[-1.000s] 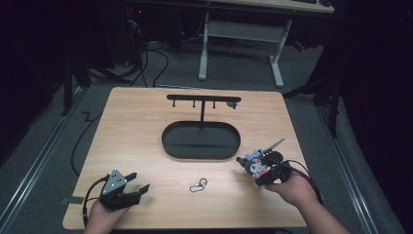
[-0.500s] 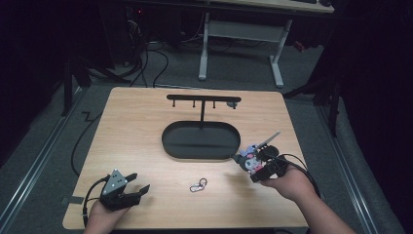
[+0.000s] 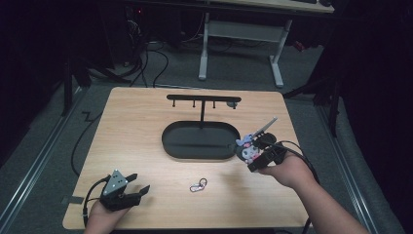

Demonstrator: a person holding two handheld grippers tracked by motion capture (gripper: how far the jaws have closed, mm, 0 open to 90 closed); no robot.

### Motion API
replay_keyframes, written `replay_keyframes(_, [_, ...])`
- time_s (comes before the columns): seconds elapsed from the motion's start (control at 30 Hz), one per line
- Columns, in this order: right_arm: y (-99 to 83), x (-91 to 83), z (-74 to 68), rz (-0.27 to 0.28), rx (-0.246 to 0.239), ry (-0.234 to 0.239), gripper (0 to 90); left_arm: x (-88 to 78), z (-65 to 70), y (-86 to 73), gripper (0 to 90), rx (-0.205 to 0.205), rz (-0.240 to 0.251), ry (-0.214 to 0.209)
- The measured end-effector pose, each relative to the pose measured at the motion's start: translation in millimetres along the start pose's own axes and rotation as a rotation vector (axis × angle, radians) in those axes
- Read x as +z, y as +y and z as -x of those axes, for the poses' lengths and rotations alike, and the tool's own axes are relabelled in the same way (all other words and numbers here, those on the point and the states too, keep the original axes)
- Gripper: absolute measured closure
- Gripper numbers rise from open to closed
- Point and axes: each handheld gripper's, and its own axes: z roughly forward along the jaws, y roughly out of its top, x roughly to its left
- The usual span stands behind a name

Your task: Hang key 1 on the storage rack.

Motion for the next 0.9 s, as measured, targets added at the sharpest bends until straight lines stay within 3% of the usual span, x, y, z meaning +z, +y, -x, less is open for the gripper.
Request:
replay_keyframes(0.27, [22.0, -10.5, -3.8, 0.005, -0.022, 0.006, 49.7, -0.5, -0.3, -0.4, 34.2, 0.0, -0.004, -0.002])
replay_keyframes(0.3, [24.6, -12.1, -5.5, 0.003, -0.007, 0.006, 49.7, -0.5, -0.4, -0.4, 34.2, 0.001, -0.005, -0.003])
replay_keyframes(0.43, [34.7, -15.9, -6.9, 0.01, -0.042, -0.002, 49.7, -0.6, -0.5, -0.4, 34.2, 0.001, -0.005, -0.005])
replay_keyframes(0.6, [45.6, -20.3, -9.8, 0.007, -0.027, -0.002, 49.7, -0.9, -1.0, -0.9, 34.2, 0.0, -0.004, -0.006])
replay_keyframes(0.9, [65.3, -31.1, -14.4, 0.036, -0.071, -0.013, 49.7, -1.2, -1.3, -0.7, 34.3, 0.001, -0.007, -0.008])
